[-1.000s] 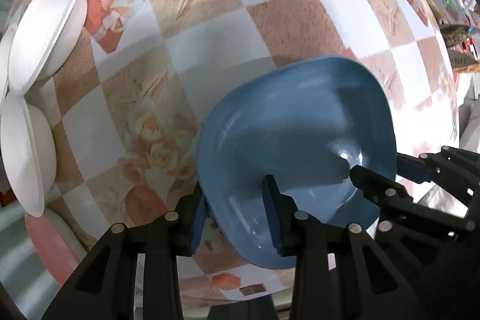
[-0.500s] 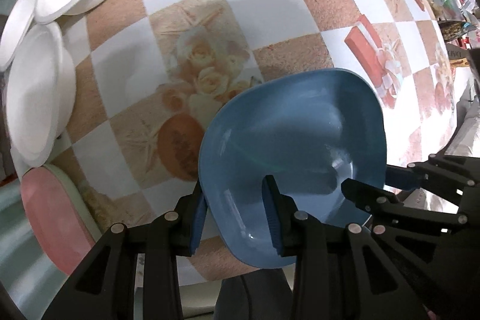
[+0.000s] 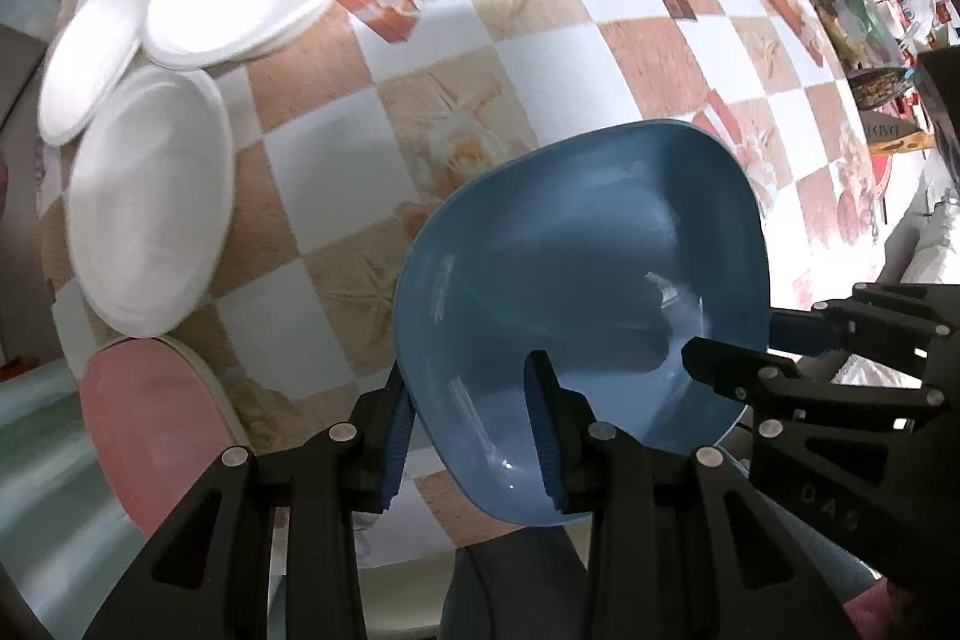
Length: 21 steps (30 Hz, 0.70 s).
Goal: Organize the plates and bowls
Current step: 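Carry the blue plate with the right gripper onto the pink plate and release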
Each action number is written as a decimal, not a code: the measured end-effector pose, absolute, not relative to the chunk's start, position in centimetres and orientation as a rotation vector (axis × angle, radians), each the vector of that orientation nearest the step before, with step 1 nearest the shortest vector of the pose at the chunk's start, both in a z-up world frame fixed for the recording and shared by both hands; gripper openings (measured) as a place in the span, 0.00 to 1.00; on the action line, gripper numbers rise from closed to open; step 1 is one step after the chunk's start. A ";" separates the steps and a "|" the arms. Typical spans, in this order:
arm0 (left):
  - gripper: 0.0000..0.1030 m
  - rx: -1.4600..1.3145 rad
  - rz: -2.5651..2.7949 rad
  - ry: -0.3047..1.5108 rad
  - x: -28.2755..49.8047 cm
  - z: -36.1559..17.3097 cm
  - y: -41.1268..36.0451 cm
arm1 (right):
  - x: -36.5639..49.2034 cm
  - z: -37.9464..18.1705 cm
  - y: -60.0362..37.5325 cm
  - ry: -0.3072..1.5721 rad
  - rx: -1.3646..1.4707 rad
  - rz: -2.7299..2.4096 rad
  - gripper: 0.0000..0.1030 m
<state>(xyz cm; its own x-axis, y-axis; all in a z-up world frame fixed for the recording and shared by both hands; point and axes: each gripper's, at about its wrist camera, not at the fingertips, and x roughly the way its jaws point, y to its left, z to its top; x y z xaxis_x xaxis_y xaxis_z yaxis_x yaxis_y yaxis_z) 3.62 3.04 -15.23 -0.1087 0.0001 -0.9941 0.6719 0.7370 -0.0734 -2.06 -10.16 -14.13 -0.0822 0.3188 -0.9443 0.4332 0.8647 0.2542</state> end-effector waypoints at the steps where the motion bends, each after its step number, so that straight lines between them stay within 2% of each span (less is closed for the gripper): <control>1: 0.38 0.549 -0.621 1.590 3.7 -15.1 3.3 | -2.1 -14.0 -10.1 1.678 0.582 -0.103 0.30; 14: 0.38 0.461 -0.581 1.541 4.3 -9.5 8.5 | 1.6 -9.7 -8.2 1.630 0.496 -0.076 0.30; 21: 0.38 0.393 -0.527 1.541 6.2 -8.4 11.5 | 2.6 -10.0 -6.2 1.645 0.441 -0.033 0.30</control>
<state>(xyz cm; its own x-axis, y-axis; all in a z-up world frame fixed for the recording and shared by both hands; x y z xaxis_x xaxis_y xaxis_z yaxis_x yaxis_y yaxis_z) 6.16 11.55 -8.44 -0.0433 -0.0742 -0.9963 0.5513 0.8299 -0.0858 2.56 -6.22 -10.01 -0.0559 0.2634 -0.9631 0.3024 0.9237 0.2351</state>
